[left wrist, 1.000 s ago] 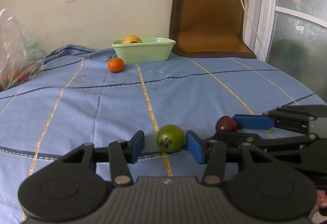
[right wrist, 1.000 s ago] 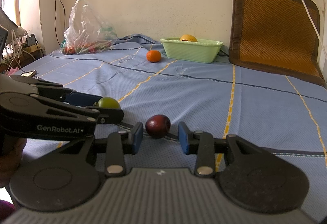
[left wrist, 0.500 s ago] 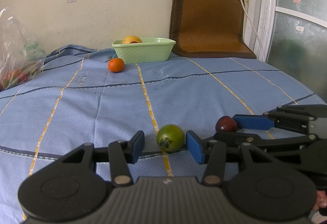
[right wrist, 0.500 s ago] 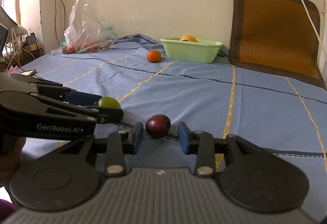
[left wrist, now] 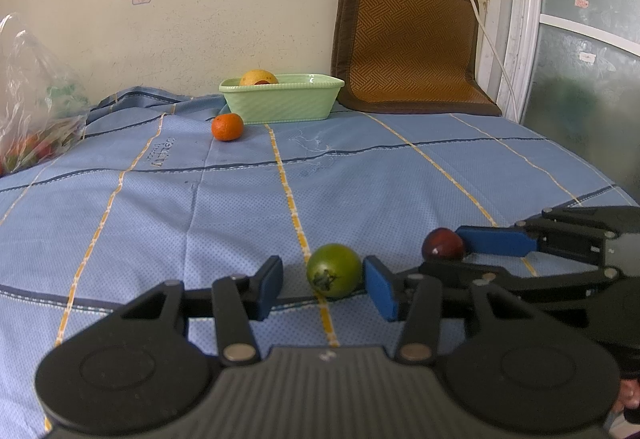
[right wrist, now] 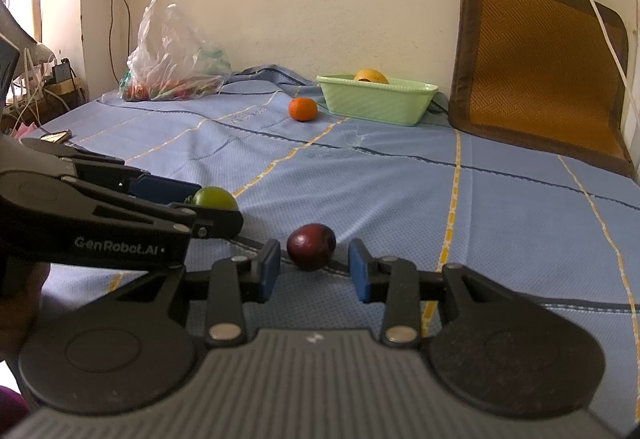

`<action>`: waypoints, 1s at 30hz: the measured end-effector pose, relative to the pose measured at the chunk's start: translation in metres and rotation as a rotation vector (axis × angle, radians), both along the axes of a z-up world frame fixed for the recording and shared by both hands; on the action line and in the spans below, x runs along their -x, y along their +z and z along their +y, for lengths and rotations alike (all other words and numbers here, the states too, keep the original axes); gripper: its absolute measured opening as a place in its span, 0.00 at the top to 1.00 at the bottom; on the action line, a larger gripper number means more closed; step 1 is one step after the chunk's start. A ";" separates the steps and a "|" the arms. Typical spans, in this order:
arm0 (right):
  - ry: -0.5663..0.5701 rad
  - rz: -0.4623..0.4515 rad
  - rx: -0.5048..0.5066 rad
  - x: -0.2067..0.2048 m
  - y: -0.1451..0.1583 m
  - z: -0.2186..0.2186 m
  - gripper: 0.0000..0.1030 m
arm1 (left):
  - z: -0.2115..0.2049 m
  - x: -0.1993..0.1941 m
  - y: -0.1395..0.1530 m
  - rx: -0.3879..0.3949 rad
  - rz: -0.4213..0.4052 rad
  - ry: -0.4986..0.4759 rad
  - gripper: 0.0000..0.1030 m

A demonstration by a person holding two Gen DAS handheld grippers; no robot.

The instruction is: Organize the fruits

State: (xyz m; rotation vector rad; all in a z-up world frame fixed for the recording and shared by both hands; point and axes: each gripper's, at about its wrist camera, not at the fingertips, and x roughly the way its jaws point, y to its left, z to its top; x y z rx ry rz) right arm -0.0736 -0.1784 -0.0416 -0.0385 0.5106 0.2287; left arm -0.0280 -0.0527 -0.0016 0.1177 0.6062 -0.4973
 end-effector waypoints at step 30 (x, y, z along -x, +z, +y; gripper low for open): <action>0.065 0.004 -0.129 -0.133 0.050 -0.027 0.73 | -0.003 -0.152 0.085 0.091 0.020 -0.085 0.71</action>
